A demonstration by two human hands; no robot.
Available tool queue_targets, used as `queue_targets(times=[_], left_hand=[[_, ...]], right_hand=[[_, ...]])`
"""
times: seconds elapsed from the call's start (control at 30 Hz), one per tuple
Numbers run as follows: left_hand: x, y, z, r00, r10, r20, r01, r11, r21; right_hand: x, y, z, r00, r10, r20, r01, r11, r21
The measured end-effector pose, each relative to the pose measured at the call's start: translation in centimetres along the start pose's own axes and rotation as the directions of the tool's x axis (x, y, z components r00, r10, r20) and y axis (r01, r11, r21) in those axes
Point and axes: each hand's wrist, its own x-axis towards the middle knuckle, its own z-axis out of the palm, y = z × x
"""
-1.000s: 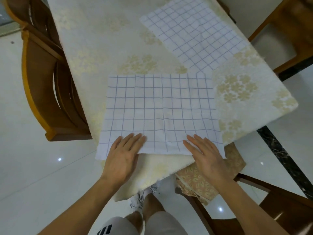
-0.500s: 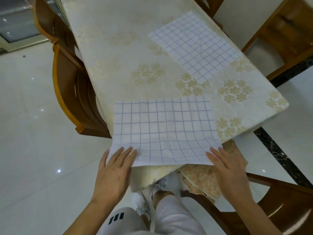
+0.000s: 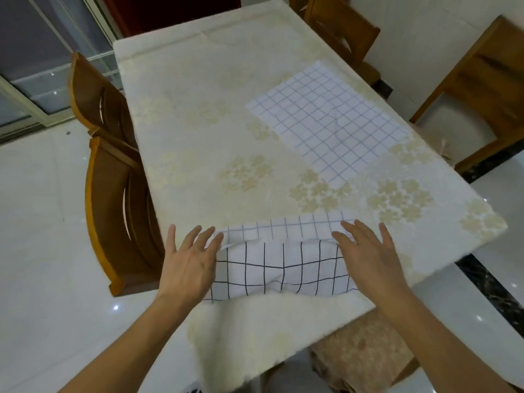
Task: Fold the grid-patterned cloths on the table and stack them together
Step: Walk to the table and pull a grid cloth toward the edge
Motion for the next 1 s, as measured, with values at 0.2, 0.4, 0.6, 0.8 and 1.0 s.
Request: queue_targets(times=[0.2, 0.4, 0.6, 0.8, 1.0], left_hand=[[4.6, -0.5, 3.2, 0.996, 0.014, 0.083, -0.015, 1.000, 0.006], [7.6, -0.8, 5.4, 0.985, -0.056, 0.161, 0.062, 0.998, -0.032], [6.7, 1.1, 5.6, 0.991, -0.107, 0.077, 0.117, 0.983, -0.140], [1.4, 4.0, 7.8, 0.996, 0.059, 0.070, -0.037, 0.957, -0.289], [-1.1, 3.6, 10.4, 0.985, -0.026, 0.172, 0.070, 0.964, -0.258]], right_hand=[[5.0, 2.3, 3.6, 0.991, -0.086, 0.103, 0.083, 0.996, 0.026], [8.7, 3.0, 7.3, 0.992, -0.077, 0.097, 0.072, 0.996, 0.050], [8.5, 1.7, 7.2, 0.998, 0.053, -0.029, -0.048, 0.985, 0.167], [1.7, -1.9, 6.0, 0.971, 0.224, 0.077, -0.237, 0.926, 0.294], [-0.7, -2.3, 9.1, 0.925, 0.271, 0.266, -0.341, 0.902, 0.266]])
